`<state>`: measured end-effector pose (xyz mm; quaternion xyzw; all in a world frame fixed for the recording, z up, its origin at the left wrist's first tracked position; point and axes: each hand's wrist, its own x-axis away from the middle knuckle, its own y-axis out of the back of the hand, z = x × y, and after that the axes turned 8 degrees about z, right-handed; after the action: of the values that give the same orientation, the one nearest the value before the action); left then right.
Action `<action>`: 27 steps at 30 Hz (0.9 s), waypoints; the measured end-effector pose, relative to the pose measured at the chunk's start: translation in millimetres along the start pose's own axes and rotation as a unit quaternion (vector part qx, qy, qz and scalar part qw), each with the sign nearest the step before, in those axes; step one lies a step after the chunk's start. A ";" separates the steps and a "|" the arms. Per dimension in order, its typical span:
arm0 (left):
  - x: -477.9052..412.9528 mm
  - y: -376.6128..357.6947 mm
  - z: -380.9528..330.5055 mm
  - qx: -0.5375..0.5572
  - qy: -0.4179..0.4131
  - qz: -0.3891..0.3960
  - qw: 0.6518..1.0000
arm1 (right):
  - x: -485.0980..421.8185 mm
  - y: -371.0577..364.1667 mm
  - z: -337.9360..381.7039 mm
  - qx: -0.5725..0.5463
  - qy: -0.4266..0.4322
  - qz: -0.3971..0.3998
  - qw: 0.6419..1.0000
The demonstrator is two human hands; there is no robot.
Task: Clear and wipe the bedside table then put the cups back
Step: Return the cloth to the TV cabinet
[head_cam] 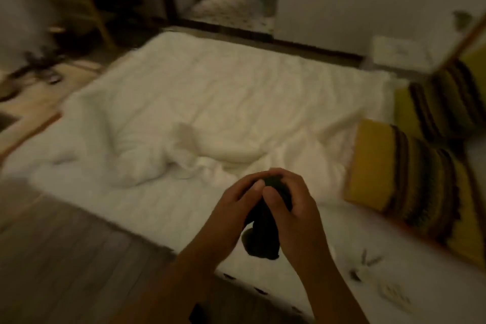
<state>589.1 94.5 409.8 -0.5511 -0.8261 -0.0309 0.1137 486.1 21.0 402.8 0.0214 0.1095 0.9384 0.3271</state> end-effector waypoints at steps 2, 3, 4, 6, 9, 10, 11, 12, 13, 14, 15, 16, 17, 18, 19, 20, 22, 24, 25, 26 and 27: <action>39.2 64.4 -14.7 -0.038 -0.017 -0.051 0.998 | -21.1 -45.2 45.2 0.026 0.028 0.108 0.993; 61.9 96.5 -25.8 -0.053 -0.029 -0.074 0.995 | -31.2 -66.8 65.4 0.038 0.032 0.162 0.986; 81.0 120.5 -35.7 -0.071 -0.035 -0.087 0.993 | -39.7 -82.6 80.3 0.047 0.036 0.204 0.977; 127.1 164.9 -55.9 -0.115 -0.038 -0.109 0.987 | -59.2 -126.0 110.3 0.075 0.051 0.288 0.953; 207.3 236.0 -74.3 -0.215 -0.013 -0.192 0.958 | -77.7 -212.6 156.0 0.143 0.104 0.397 0.901; 235.9 261.2 -79.7 -0.240 0.003 -0.222 0.945 | -81.0 -248.5 172.5 0.177 0.132 0.424 0.878; 262.0 286.2 -81.6 -0.259 0.024 -0.247 0.934 | -81.4 -284.2 188.2 0.224 0.165 0.442 0.853; 288.9 309.0 -85.6 -0.284 0.053 -0.266 0.920 | -80.0 -320.1 202.4 0.268 0.199 0.456 0.825; 312.8 332.7 -88.5 -0.310 0.079 -0.275 0.906 | -77.5 -354.6 215.9 0.303 0.230 0.467 0.798; 338.1 356.1 -92.9 -0.333 0.107 -0.283 0.893 | -74.8 -389.5 227.6 0.326 0.262 0.478 0.772; 363.4 382.2 -94.8 -0.346 0.126 -0.293 0.882 | -70.8 -424.5 240.1 0.339 0.289 0.488 0.750; 386.3 402.2 -98.3 -0.353 0.142 -0.305 0.873 | -67.7 -453.8 250.2 0.350 0.316 0.495 0.730; 420.4 435.8 -101.1 -0.355 0.148 -0.316 0.868 | -63.1 -499.0 266.8 0.346 0.346 0.497 0.716; 429.7 445.4 -104.2 -0.343 0.149 -0.315 0.872 | -66.2 -509.7 273.1 0.356 0.362 0.494 0.706; 451.0 468.3 -108.9 -0.330 0.153 -0.319 0.875 | -68.2 -539.5 285.9 0.351 0.380 0.495 0.698; 464.2 483.0 -110.8 -0.322 0.152 -0.321 0.878 | -72.0 -559.0 293.5 0.350 0.387 0.501 0.690; 490.3 521.8 -112.8 -0.331 0.158 -0.324 0.872 | -78.4 -604.7 310.7 0.345 0.391 0.522 0.675; 509.8 564.8 -118.0 -0.348 0.160 -0.337 0.860 | -90.0 -650.7 327.6 0.335 0.386 0.545 0.664; 516.9 588.0 -121.1 -0.351 0.159 -0.346 0.856 | -98.6 -674.4 336.3 0.328 0.387 0.552 0.662; 523.4 614.8 -122.7 -0.351 0.155 -0.354 0.853 | -109.2 -699.4 344.7 0.321 0.381 0.557 0.664; 525.1 630.1 -123.9 -0.348 0.153 -0.361 0.851 | -117.3 -713.8 348.7 0.314 0.371 0.564 0.668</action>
<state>993.8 793.2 600.0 -0.2057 -0.8741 -0.4395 0.0202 1052.0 559.2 590.0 -0.1698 0.4772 0.7844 -0.3579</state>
